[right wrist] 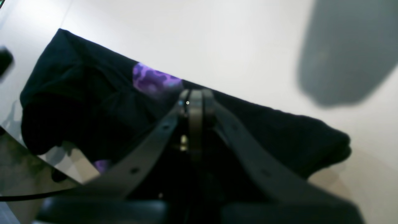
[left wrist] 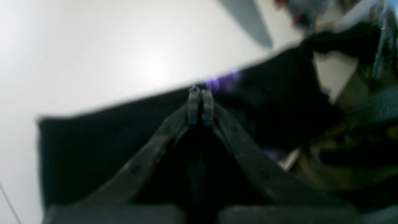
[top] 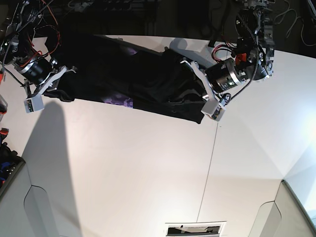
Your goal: Layout the t-shirt on the table in an organized manner, then fold the t-shirt properly
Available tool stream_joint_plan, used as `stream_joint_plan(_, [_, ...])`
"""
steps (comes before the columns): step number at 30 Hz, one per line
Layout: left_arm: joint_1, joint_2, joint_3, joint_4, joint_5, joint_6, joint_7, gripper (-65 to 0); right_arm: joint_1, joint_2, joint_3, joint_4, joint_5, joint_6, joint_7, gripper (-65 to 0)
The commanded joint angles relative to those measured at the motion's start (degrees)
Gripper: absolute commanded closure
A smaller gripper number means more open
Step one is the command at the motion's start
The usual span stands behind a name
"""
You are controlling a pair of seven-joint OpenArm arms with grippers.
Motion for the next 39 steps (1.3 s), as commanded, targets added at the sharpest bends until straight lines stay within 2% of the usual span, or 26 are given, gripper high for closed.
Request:
stream_joint_plan(1, [0.3,0.0,0.3,0.4,-0.2,-0.5,-1.1,0.0,0.6,0.6,0.3,1.1,0.9,0.4,1.2,0.0])
stream_joint_plan(7, [0.9,0.0,4.9,-8.3,7.4,-0.5,-8.9,0.0,0.6,0.7,1.4,1.1,-0.8,0.3,1.2,0.0])
stream_joint_plan(9, [0.0,0.0,5.9,-12.6,8.2,-0.5,-10.2,0.0,0.6,0.7,3.0,1.1,0.1,0.3,1.2,0.0])
stream_joint_plan(14, [-2.2,0.0,6.2,-16.2,7.4,-0.5,-11.0,0.0,0.5,0.7,8.7,1.1,1.8,0.3,1.1,0.0])
stream_joint_plan(18, [-3.2,0.2,6.2,-16.2,7.5,-0.5,-11.1,0.0,0.5,0.9,13.7,1.1,3.9,0.3,-1.4,0.0])
stream_joint_plan(23, [-5.7,0.1,6.2,-16.2,10.0,-0.5,-11.0,0.0,-0.9,4.3,19.8,1.1,6.5,0.4,-3.0,0.0])
stream_joint_plan(27, [-7.2,-0.2,6.0,-16.3,12.0,-0.5,-11.0,0.0,-6.4,7.5,20.5,1.1,6.7,0.4,-3.0,0.0])
stream_joint_plan(35, [-7.6,-0.2,5.6,-16.2,10.0,-0.5,-11.0,0.0,-13.9,7.6,20.5,-1.6,6.6,0.4,-2.9,0.0])
stream_joint_plan(39, [-7.6,-0.2,5.6,-16.2,8.1,-0.5,-10.8,0.0,-13.7,7.6,20.4,-7.5,7.0,0.4,-2.0,-10.3])
